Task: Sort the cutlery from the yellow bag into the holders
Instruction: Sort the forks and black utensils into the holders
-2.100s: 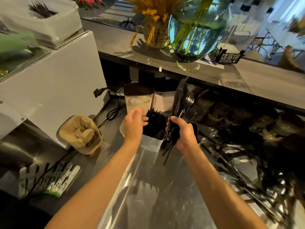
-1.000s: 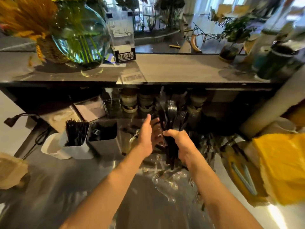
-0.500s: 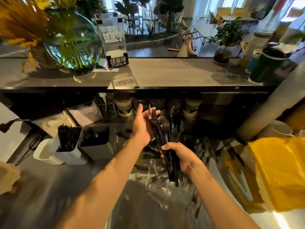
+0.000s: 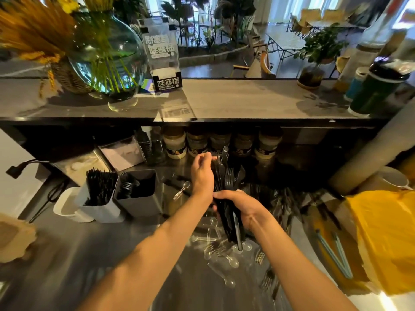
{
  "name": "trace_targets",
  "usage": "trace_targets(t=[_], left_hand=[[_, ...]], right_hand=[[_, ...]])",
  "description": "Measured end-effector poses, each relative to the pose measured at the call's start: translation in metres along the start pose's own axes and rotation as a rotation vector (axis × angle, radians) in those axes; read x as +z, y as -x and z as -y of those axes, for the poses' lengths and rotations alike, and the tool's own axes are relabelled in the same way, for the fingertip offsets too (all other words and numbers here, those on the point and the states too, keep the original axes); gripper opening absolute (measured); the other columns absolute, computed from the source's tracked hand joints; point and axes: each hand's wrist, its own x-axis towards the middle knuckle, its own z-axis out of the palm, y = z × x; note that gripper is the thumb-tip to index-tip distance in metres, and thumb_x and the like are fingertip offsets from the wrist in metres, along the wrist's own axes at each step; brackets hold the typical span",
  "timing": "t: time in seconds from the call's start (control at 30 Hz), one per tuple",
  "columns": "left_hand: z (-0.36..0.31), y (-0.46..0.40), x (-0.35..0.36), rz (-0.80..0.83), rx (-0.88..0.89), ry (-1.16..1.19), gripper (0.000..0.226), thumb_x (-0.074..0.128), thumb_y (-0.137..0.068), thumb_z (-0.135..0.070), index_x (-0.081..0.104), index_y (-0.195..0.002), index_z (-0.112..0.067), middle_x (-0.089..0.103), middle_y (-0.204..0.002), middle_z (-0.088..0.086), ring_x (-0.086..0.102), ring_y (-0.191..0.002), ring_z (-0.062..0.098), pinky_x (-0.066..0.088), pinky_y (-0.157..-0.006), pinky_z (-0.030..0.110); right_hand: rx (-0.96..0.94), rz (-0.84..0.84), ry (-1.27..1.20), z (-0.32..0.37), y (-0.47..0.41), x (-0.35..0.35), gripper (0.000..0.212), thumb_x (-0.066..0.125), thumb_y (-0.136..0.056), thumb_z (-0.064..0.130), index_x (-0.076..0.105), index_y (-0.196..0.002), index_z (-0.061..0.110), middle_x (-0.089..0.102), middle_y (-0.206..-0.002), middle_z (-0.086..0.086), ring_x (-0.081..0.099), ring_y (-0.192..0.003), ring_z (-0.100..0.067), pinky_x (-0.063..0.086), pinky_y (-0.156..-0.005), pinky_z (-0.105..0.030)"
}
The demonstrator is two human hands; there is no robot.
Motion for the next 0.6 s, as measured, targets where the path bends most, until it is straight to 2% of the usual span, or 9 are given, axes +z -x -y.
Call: trace_targets(t=[0.07,0.17,0.23,0.3,0.33,0.4,0.5,0.53,0.6], left_hand=[[0.002,-0.003,-0.005,0.041,-0.015,-0.053,0.023,0.046,-0.104,-0.031,0.060,-0.097,-0.014,0.061,-0.099,-0.010,0.053,-0.095,0.003,0.035,-0.080,0.018],[0.003,-0.011,-0.017,0.191,0.005,-0.048,0.019,0.046,-0.103,-0.028,0.063,-0.097,-0.021,0.062,-0.113,-0.003,0.054,-0.110,0.012,0.037,-0.095,0.027],[-0.001,-0.013,-0.026,0.266,-0.001,-0.003,0.022,0.047,-0.103,-0.023,0.063,-0.118,-0.026,0.059,-0.130,-0.003,0.050,-0.124,0.013,0.039,-0.098,0.024],[-0.008,-0.016,-0.036,0.247,0.007,-0.009,0.039,0.050,-0.103,-0.024,0.047,-0.142,-0.025,0.046,-0.149,-0.001,0.043,-0.132,0.010,0.035,-0.098,0.020],[-0.012,-0.018,-0.040,0.220,0.067,-0.071,0.047,0.053,-0.102,-0.028,0.041,-0.147,-0.026,0.040,-0.153,-0.001,0.040,-0.135,0.009,0.034,-0.100,0.021],[-0.024,-0.023,-0.048,0.227,0.292,-0.267,0.058,0.053,-0.098,-0.042,0.035,-0.151,-0.030,0.034,-0.158,-0.006,0.034,-0.141,0.006,0.033,-0.106,0.023],[-0.051,-0.030,-0.048,0.364,0.568,-0.516,0.054,0.039,-0.099,-0.043,0.039,-0.151,-0.027,0.036,-0.157,-0.007,0.023,-0.142,-0.003,0.023,-0.114,0.021],[-0.059,-0.031,-0.044,0.435,0.605,-0.573,0.051,0.037,-0.100,-0.040,0.044,-0.148,-0.024,0.040,-0.156,-0.004,0.024,-0.141,-0.003,0.022,-0.114,0.019],[-0.066,-0.035,-0.034,0.604,0.582,-0.711,0.045,0.038,-0.103,-0.034,0.055,-0.141,-0.017,0.051,-0.148,-0.001,0.038,-0.139,0.005,0.028,-0.111,0.018]], right_hand=[[0.020,-0.040,0.047,0.002,-0.001,0.001,0.016,0.071,-0.086,0.016,0.075,-0.078,0.003,0.065,-0.070,-0.010,0.060,-0.061,-0.018,0.051,-0.063,-0.031],[0.009,-0.085,0.064,0.004,-0.006,0.003,0.015,0.068,-0.086,0.013,0.070,-0.073,0.004,0.061,-0.068,-0.010,0.057,-0.058,-0.019,0.050,-0.060,-0.032],[-0.067,-0.137,0.099,0.005,-0.012,0.004,0.012,0.069,-0.083,0.007,0.069,-0.071,0.003,0.060,-0.070,-0.014,0.057,-0.056,-0.020,0.049,-0.057,-0.031],[-0.157,-0.219,0.242,0.007,-0.017,0.006,0.007,0.071,-0.080,0.003,0.068,-0.073,0.002,0.061,-0.070,-0.015,0.059,-0.055,-0.021,0.048,-0.053,-0.030],[-0.187,-0.258,0.331,0.008,-0.018,0.008,0.005,0.073,-0.078,0.001,0.068,-0.075,0.002,0.063,-0.068,-0.015,0.060,-0.056,-0.022,0.048,-0.052,-0.029],[-0.225,-0.309,0.491,0.009,-0.021,0.013,0.010,0.075,-0.073,-0.001,0.069,-0.080,0.000,0.065,-0.066,-0.011,0.063,-0.056,-0.022,0.049,-0.052,-0.029],[-0.298,-0.336,0.688,0.003,-0.030,0.021,0.012,0.075,-0.066,-0.001,0.067,-0.075,-0.001,0.064,-0.063,-0.007,0.061,-0.056,-0.020,0.047,-0.056,-0.034],[-0.302,-0.357,0.749,0.001,-0.033,0.024,0.013,0.075,-0.065,0.002,0.067,-0.076,0.005,0.065,-0.065,-0.004,0.062,-0.058,-0.018,0.049,-0.058,-0.034],[-0.294,-0.422,0.860,-0.002,-0.036,0.031,0.026,0.075,-0.066,0.012,0.067,-0.090,0.016,0.070,-0.076,0.000,0.067,-0.069,-0.017,0.054,-0.064,-0.033]])
